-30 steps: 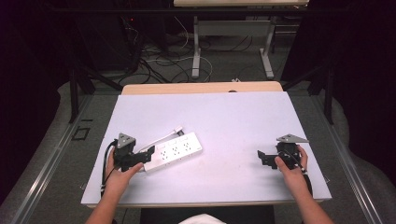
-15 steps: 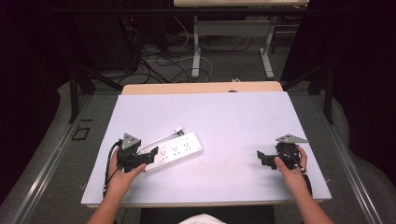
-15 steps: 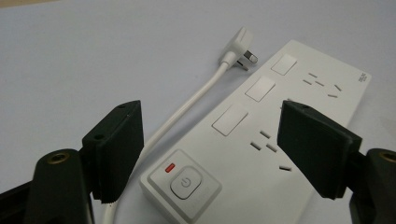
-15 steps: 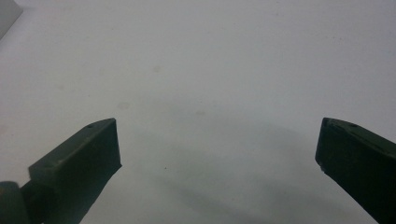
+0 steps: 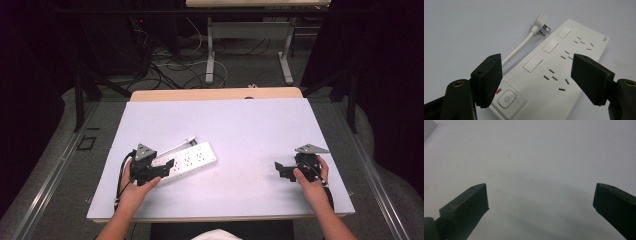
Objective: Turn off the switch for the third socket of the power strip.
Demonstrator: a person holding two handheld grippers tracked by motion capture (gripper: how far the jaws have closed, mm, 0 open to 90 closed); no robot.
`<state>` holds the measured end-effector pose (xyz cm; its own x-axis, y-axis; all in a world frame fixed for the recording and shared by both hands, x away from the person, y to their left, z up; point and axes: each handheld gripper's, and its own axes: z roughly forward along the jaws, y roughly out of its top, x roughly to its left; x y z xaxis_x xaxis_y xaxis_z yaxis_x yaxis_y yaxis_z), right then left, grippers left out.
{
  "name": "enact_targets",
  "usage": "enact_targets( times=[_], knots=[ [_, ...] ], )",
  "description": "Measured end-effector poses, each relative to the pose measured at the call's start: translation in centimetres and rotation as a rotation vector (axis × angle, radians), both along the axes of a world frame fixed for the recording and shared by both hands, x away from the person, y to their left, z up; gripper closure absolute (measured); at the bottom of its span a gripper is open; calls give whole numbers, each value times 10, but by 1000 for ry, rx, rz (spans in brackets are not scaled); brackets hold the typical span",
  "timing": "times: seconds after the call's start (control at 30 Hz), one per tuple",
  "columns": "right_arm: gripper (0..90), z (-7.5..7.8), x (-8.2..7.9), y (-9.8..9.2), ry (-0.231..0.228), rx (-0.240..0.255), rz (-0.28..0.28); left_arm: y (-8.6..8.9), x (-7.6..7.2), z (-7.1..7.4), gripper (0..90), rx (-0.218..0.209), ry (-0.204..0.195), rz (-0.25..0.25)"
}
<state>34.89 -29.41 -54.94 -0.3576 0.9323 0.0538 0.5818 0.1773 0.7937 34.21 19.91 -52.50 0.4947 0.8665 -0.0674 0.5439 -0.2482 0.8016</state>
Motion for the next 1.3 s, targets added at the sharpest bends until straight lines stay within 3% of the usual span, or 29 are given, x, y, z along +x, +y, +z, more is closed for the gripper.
enact_targets(
  times=[0.5,0.87,1.0,1.3],
  knots=[
    [0,-1,-1,2,-1,-8,10,-12,2,2,298,-14,24,-36],
    [0,-2,-2,3,6,1,6,-24,7,9,361,-37,81,-47],
    [0,-2,-2,3,10,1,8,-28,9,11,378,-59,77,-34],
    [0,-3,-2,4,11,2,11,-33,15,22,411,-99,122,-4]
  ],
)
